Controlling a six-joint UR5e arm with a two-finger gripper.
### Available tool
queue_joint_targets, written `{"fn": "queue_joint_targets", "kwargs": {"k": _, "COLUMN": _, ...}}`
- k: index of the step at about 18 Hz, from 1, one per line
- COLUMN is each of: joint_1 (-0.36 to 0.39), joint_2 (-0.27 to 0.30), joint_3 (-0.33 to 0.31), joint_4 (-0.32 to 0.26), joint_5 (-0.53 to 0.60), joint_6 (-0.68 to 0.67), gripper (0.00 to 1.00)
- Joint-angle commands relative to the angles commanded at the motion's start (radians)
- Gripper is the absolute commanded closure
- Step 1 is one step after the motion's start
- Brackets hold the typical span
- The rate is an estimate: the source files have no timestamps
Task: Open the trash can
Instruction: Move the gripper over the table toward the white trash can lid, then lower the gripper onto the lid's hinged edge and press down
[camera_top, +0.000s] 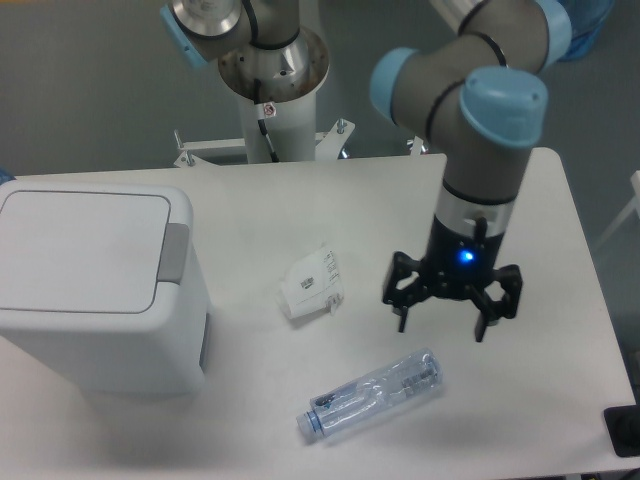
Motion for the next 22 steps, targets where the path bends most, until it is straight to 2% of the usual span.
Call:
{"fn": "queue_joint_targets", "kwargs": {"k": 6, "joint_1": -0.046, "joint_2": 0.107, "joint_3": -0.064, "joint_4": 0.003, "joint_5": -0.04, "joint_6": -0.126, "gripper": 0.0}}
{"fn": "queue_joint_targets", "kwargs": {"k": 9, "joint_1": -0.097, "joint_2": 0.141, "joint_3": -0.069, "joint_4": -0.002, "joint_5": -0.037, "joint_6": -0.183, "gripper": 0.0}}
{"fn": "queue_joint_targets", "kwargs": {"k": 12, "joint_1": -0.161, "joint_2": 0.157, "joint_3": -0.063, "joint_4": -0.064, "joint_5": -0.028, "joint_6": -0.233, "gripper": 0.0}}
{"fn": "queue_joint_targets", "kwargs": {"k": 15, "joint_1": -0.201, "joint_2": 0.166, "joint_3": -0.048, "joint_4": -0.164, "joint_5": -0.025, "joint_6": -0.253, "gripper": 0.0}}
{"fn": "queue_joint_targets", "kwargs": {"k": 17, "joint_1": -0.207, "joint_2": 0.173, "joint_3": -0.028, "joint_4": -0.239, "joint_5": -0.025, "joint_6": -0.253, "gripper": 0.0}}
{"fn": "queue_joint_targets", "kwargs": {"k": 19, "joint_1": -0.209, "joint_2": 0.164, "joint_3": 0.027, "joint_4": -0.322, "joint_5": -0.025, "joint_6": -0.253, "gripper": 0.0}}
{"fn": "queue_joint_targets", "kwargs": {"k": 22, "joint_1": -0.209, "joint_2": 0.15, "joint_3": 0.058, "joint_4": -0.367, "joint_5": -0.025, "joint_6": -0.253, "gripper": 0.0}}
